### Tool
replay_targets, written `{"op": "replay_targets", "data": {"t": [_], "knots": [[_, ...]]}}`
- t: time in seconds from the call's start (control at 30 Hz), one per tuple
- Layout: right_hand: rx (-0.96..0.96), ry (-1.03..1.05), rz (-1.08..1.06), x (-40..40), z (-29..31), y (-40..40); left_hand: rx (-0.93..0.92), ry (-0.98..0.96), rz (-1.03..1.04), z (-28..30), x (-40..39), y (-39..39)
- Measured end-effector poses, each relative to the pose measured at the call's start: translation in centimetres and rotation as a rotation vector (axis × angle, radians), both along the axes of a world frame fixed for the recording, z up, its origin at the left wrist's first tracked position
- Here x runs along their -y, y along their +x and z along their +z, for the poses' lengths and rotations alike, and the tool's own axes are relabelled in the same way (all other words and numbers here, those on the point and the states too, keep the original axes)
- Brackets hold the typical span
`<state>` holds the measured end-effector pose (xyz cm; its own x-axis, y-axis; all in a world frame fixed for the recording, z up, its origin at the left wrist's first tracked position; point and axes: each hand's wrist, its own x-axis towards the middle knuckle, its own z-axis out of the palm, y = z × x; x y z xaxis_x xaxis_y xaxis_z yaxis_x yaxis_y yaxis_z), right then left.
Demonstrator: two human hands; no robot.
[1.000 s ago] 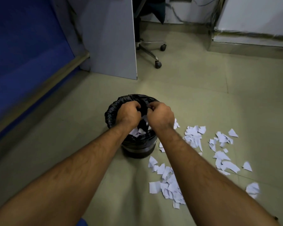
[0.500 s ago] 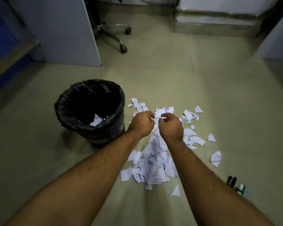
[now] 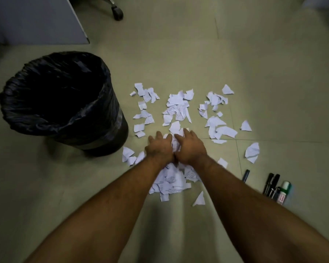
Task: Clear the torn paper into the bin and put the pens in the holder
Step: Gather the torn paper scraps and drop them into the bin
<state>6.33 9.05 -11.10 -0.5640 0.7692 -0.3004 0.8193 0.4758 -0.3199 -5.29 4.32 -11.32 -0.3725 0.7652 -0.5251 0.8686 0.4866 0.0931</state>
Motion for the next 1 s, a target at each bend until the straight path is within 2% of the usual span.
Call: {"op": "replay_targets", "data": {"t": [0.1, 0.23, 0.4, 0.5, 0.6, 0.83, 1.0], "knots": [[-0.029, 0.087, -0.046, 0.8, -0.2, 0.2, -0.067, 0.169, 0.014, -0.2, 0.7, 0.0], [-0.105, 0.081, -0.116, 1.7, -0.1, 0.0, -0.113, 0.244, 0.067, 0.4, 1.6, 0.5], [-0.274, -0.065, -0.3, 1.9, -0.2, -0.1, 0.078, 0.402, 0.271, 0.4, 1.5, 0.9], [-0.413, -0.099, -0.487, 2.0, 0.4, -0.4, 0.129, 0.497, 0.484, 1.2, 1.4, 0.4], [-0.542, -0.115, -0.678, 2.3, 1.5, -0.9, 0.171, 0.556, 0.596, 2.3, 1.0, -0.3], [-0.706, -0.097, -0.838, 1.4, 7.0, -2.2, 0.214, 0.649, 0.558, 7.8, -0.3, -1.7], [-0.831, -0.065, -0.822, 0.4, 14.1, -4.3, 0.212, 0.772, 0.531, 16.0, -0.6, -3.8]]}}
